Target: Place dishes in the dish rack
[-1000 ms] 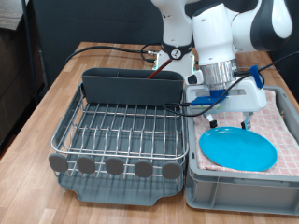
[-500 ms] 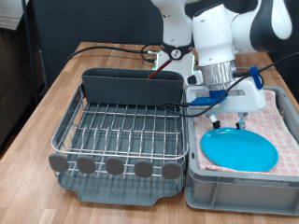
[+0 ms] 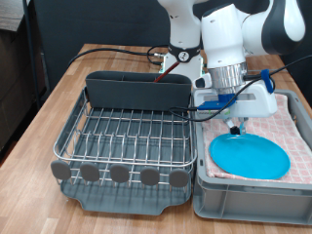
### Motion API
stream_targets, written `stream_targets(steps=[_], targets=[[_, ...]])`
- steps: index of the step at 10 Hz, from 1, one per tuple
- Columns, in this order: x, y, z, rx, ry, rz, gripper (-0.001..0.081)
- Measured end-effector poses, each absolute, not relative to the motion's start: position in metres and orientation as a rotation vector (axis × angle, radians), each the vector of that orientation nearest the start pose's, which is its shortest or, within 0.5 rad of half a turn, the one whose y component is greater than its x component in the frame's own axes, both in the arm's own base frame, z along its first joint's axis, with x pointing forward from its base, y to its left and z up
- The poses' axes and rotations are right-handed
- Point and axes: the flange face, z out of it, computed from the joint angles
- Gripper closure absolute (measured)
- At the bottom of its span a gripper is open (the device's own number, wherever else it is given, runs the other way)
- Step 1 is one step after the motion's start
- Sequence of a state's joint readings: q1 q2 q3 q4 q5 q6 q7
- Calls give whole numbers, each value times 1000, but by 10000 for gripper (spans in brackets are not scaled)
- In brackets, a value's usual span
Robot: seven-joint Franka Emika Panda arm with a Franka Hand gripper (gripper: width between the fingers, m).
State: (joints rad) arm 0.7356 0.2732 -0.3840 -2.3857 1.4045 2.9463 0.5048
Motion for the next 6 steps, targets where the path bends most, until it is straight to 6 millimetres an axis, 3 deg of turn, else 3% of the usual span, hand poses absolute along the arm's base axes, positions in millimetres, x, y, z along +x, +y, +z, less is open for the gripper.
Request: stream_targets(steps=[3,6], targets=[[480,103,227,-1996,1791,-163,803],[487,107,235,-2029,1787,-188,803]])
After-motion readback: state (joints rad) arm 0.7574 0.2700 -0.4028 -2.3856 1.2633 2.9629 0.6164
